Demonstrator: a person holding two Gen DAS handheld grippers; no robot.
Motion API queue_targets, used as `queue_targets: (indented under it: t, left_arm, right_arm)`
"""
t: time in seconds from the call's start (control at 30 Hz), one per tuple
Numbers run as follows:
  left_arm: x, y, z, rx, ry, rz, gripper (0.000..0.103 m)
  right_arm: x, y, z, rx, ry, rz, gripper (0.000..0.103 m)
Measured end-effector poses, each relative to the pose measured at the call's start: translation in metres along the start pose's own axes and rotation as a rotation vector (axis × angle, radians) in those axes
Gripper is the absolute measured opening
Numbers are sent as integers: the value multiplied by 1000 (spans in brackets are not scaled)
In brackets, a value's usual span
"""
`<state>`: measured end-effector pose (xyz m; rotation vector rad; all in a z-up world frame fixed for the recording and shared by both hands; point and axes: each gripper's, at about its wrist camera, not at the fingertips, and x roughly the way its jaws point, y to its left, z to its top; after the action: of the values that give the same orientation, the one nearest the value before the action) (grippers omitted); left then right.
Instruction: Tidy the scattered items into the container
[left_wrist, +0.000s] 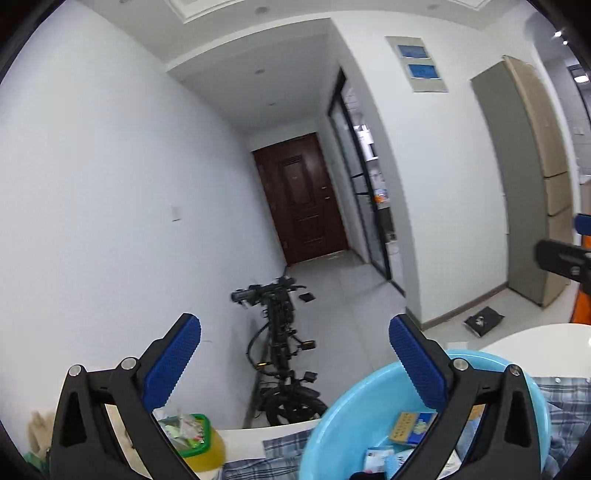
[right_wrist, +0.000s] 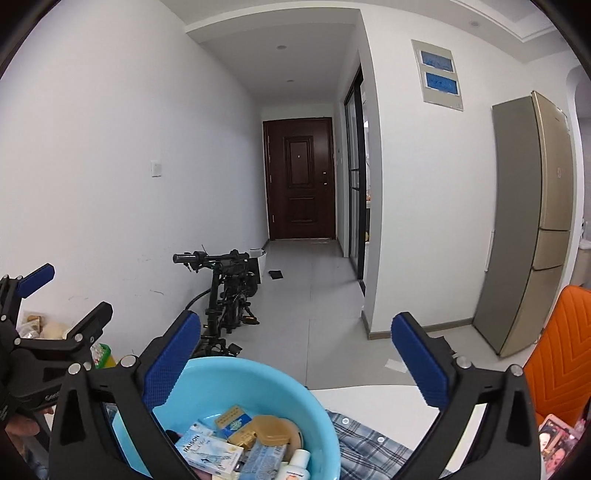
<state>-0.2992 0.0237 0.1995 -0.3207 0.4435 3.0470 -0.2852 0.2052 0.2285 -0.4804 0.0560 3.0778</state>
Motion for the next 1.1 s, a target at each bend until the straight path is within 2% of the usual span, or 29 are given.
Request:
queue_targets:
  t: [0.1,0.2,0.3,0.43,0.57,0.67,0.8,0.93,1.1]
  left_arm:
    - [-10,-3,2,-14,-25,8,103]
    - [-20,5,5,-111,-17,-16,103]
    - [-34,14,2,-184,-10,2,103]
    - [-64,14,-1,-164,-13,-21,103]
    - [-109,18,-9,-171,30,-97,103]
    - [-152,19,-19,-199,26,-146,103]
    - [-204,15,-32,-171,32,-146,103]
    - [-250,18,-38,-158,9,-191,103]
    - [-278,22,-29,-163,-63,-216,103]
  right_arm:
    - [-4,2,-1,3,-4,7,103]
    - [-13,8,-4,11,-11,7,103]
    - [-28,18,-11,-31,-3,9,103]
    - [-54,29,-22,-75,14,48,103]
    - [-84,44,-46,-139,62,29,103]
    - [-114,50,-63,-175,63,66,103]
    - [-166,47,-71,-146,9,126,103]
    - [-212,40,-66,-103,-39,165,103]
    - [-244,46,-59,-160,-128,104,103]
